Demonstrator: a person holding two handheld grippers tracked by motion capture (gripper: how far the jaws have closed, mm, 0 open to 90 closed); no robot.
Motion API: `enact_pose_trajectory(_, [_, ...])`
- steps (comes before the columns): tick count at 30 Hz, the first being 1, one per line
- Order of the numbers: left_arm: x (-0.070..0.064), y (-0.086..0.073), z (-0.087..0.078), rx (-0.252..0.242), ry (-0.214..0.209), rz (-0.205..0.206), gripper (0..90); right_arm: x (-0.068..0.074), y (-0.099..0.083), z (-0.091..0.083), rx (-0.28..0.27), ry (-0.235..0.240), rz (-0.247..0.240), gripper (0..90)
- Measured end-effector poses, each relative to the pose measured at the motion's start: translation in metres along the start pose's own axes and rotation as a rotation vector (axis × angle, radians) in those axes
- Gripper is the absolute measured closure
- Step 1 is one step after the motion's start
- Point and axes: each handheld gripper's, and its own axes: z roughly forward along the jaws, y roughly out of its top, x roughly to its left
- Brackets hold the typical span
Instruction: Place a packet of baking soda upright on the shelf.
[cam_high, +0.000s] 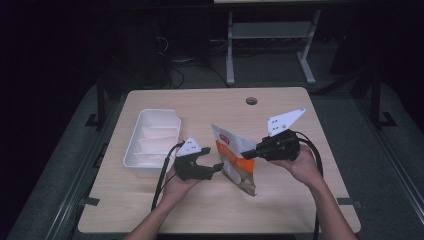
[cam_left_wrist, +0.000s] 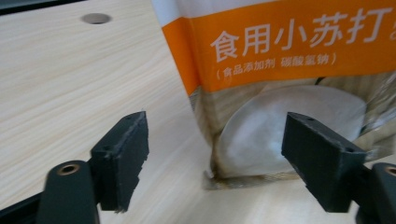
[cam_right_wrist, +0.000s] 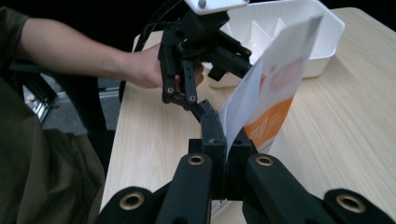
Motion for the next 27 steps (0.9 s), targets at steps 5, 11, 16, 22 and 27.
enact_pose_trajectory(5, [0.001,0.0,0.012,-0.002,-0.085,-0.012,31.4,0.003,-0.008,-0.004,0.004,0.034,-0.018,89.9])
enact_pose_trajectory(11, [-0.003,0.003,0.013,0.006,-0.079,0.026,69.7,-0.002,-0.015,-0.012,-0.014,-0.004,0.012,89.7])
enact_pose_trajectory(16, [0.0,0.005,0.006,-0.007,-0.087,0.021,87.7,-0.001,-0.025,-0.022,-0.009,-0.099,0.048,89.5])
enact_pose_trajectory(22, [-0.005,0.006,0.007,0.003,-0.084,0.049,89.6,-0.003,-0.04,-0.029,-0.033,-0.155,0.092,89.0])
enact_pose_trajectory(27, [-0.008,0.006,0.006,0.009,-0.081,0.058,89.8,-0.005,-0.047,-0.03,-0.06,-0.164,0.121,86.2])
